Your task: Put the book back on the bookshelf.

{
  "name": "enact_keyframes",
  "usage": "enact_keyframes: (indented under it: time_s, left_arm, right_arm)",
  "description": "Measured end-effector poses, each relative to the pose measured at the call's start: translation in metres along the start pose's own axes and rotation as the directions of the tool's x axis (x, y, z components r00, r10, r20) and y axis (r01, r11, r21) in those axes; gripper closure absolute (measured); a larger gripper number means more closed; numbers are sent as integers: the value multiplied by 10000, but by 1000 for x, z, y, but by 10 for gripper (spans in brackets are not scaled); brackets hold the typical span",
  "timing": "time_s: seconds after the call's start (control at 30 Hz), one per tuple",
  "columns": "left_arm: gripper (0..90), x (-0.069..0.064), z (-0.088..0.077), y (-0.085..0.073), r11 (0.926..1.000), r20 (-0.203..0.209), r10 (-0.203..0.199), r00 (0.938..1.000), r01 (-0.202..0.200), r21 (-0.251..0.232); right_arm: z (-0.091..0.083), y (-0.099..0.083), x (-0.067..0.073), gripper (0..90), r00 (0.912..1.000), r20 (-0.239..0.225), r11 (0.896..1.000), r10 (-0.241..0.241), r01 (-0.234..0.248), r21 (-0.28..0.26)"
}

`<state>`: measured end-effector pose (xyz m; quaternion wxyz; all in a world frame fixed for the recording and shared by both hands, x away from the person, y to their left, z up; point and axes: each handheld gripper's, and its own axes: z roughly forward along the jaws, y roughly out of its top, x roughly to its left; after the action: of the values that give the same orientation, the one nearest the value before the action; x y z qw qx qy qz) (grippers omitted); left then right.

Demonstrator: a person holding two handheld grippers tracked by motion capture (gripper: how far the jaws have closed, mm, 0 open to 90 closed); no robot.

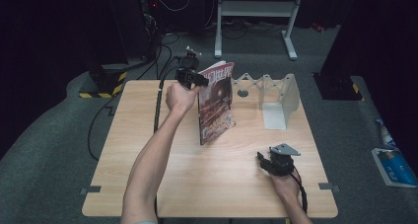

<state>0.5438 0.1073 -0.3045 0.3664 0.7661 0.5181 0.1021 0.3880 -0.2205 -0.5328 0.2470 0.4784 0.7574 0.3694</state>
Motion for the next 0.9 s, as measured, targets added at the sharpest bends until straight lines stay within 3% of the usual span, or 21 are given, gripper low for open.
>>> enact_keyframes:
  time_s: [0.27,0.37,0.57,0.9]
  left_arm:
    - [836,1,-2,0,9985,103,-64,9999,70,-544]
    - [836,-1,-4,-1,9953,-21,56,10000,-58,-969]
    - [837,-3,-3,0,9908,-95,27,10000,-40,-1355]
    - [837,-6,-5,0,9903,-384,147,9992,-199,-1377]
  right_arm:
    - [0,0,0,428,10000,-27,10000,5,-5,3]
    - [0,0,0,427,10000,-23,10000,-16,16,10]
    - [0,0,0,428,10000,-49,10000,-9,9,0]
    - [0,0,0,428,10000,-62,10000,-23,23,-4]
